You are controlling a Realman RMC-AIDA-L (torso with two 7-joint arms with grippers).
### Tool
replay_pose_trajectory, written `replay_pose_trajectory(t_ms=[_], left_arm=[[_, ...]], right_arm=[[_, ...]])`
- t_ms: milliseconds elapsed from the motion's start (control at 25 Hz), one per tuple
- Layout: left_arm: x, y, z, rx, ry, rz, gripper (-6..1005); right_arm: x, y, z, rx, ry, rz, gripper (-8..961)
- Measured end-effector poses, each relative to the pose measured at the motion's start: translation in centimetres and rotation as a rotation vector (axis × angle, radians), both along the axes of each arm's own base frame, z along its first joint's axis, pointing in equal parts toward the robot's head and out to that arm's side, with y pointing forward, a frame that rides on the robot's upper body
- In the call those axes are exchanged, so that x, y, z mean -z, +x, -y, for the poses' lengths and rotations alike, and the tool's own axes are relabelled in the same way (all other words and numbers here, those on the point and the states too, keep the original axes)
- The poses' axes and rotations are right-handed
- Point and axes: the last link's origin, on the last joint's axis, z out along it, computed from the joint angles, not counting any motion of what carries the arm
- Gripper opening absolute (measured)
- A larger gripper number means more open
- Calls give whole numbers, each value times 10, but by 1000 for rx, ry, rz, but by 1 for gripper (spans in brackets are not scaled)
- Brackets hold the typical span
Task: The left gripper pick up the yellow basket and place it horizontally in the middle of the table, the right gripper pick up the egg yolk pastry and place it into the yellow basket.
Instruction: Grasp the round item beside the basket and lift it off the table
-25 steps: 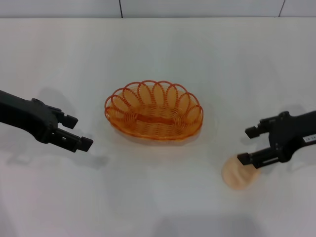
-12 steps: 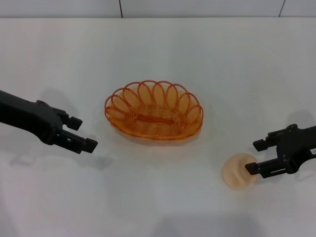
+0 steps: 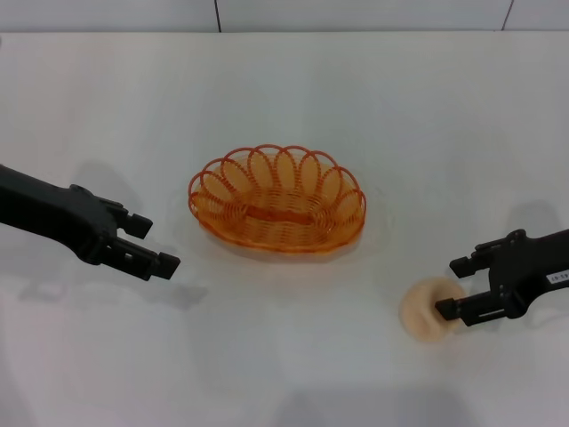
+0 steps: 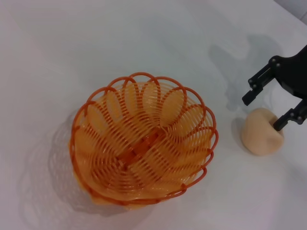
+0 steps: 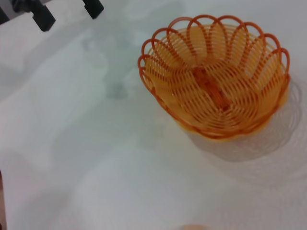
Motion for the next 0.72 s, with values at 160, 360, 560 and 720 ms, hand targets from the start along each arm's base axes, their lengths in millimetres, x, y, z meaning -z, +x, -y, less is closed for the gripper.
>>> replay_pose_trajectory(t_ms=[160, 360, 560, 720], left_arm=[[1, 0, 0, -1, 0, 1, 889], [1, 0, 0, 0, 1, 1, 889], [1, 0, 0, -1, 1, 3, 889], [1, 0, 0, -1, 3, 3, 889]], right_arm=[[1, 0, 0, -4, -4, 7, 687], [2, 0, 0, -5, -5, 8, 626], [1, -1, 0, -2, -7, 7, 390], [1, -2, 0, -4, -10, 7, 210]])
